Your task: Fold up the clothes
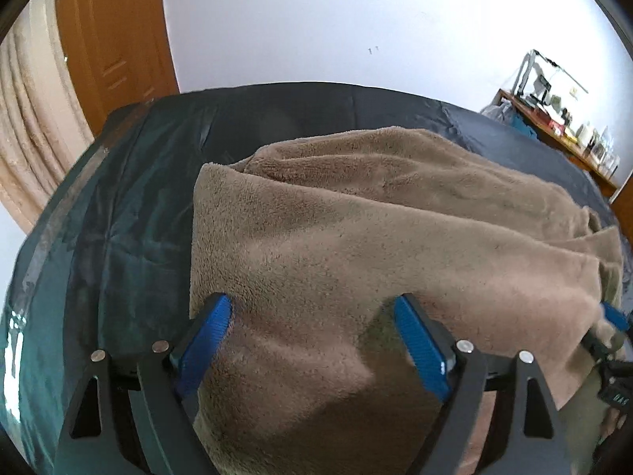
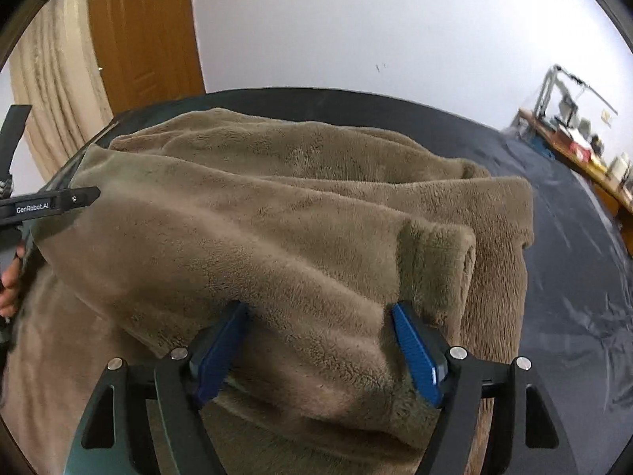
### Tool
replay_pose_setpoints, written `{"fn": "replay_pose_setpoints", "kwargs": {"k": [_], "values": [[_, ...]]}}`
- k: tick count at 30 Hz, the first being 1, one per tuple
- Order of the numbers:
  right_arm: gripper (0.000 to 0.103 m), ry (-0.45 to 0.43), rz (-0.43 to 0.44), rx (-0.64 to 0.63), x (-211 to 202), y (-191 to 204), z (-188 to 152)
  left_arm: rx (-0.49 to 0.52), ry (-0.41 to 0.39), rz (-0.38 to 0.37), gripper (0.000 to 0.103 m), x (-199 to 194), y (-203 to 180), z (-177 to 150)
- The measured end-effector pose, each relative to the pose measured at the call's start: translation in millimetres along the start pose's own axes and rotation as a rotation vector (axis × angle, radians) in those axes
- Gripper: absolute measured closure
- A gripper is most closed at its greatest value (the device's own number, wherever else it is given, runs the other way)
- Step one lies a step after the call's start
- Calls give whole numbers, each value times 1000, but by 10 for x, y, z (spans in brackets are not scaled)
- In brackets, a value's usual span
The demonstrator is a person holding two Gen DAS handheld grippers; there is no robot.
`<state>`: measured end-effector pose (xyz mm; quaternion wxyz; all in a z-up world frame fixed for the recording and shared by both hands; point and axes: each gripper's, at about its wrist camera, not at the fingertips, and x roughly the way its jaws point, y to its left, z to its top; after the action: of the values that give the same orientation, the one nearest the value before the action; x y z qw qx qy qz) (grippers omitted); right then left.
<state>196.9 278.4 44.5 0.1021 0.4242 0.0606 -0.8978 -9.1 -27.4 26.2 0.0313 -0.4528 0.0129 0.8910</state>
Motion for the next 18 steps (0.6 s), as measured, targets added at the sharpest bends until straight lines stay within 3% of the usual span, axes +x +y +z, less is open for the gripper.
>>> {"fn": "replay_pose_setpoints", "kwargs": {"k": [3, 6, 10, 15, 18], "values": [[26, 1, -14, -13, -9, 32, -24, -1, 10, 22, 4, 78, 9, -21], [25, -3, -21, -16, -30, 33, -47, -54, 39, -29, 3, 101, 139, -19], [25, -2, -15, -3, -68, 27, -56, -55, 42, -27, 3, -78, 198, -50], [25, -37, -17, -16, -442, 64, -146, 53, -9, -27, 3, -495, 153, -307], [25, -20, 5, -45, -569, 101, -297, 112, 1, -20, 3, -544, 118, -487]]}}
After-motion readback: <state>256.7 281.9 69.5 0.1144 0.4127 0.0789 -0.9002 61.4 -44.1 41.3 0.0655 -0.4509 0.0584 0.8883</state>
